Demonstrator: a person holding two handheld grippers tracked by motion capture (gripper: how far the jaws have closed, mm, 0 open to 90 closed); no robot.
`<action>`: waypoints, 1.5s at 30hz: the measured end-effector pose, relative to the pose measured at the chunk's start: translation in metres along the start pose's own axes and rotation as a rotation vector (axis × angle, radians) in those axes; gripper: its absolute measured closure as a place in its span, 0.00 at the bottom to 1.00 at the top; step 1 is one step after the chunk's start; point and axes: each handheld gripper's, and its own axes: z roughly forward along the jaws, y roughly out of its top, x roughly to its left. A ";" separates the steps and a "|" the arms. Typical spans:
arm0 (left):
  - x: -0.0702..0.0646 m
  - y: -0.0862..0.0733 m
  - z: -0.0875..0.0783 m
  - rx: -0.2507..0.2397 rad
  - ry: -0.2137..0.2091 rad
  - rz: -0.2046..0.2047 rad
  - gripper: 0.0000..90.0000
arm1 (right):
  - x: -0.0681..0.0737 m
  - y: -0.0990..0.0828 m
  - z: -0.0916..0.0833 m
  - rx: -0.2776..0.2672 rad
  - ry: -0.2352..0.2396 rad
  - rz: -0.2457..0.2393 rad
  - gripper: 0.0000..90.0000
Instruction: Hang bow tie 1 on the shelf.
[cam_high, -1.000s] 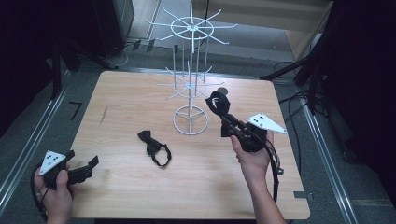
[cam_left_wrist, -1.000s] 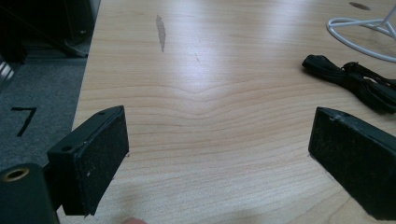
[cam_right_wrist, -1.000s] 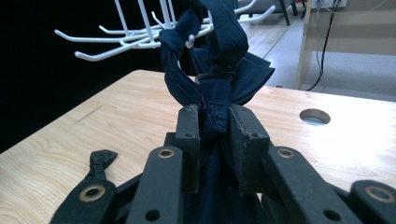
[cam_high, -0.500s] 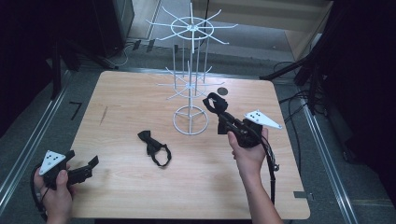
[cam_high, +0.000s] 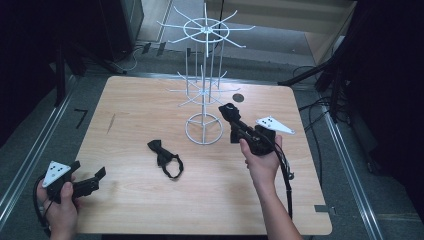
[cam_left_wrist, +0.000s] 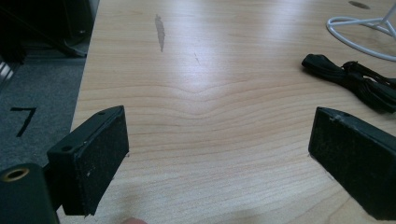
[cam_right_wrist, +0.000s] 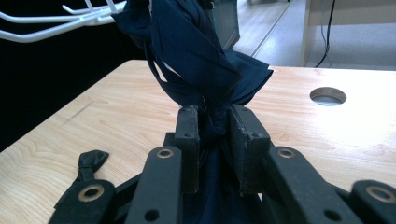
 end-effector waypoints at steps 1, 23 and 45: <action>0.000 0.000 0.000 -0.001 -0.001 0.000 0.06 | 0.000 0.000 0.002 0.004 -0.002 0.002 0.84; 0.000 0.000 0.000 -0.001 -0.002 0.001 0.06 | 0.013 -0.001 0.039 0.002 -0.002 -0.032 0.86; 0.000 0.000 0.000 0.002 -0.003 0.004 0.06 | 0.018 -0.017 0.044 -0.004 -0.022 -0.064 0.56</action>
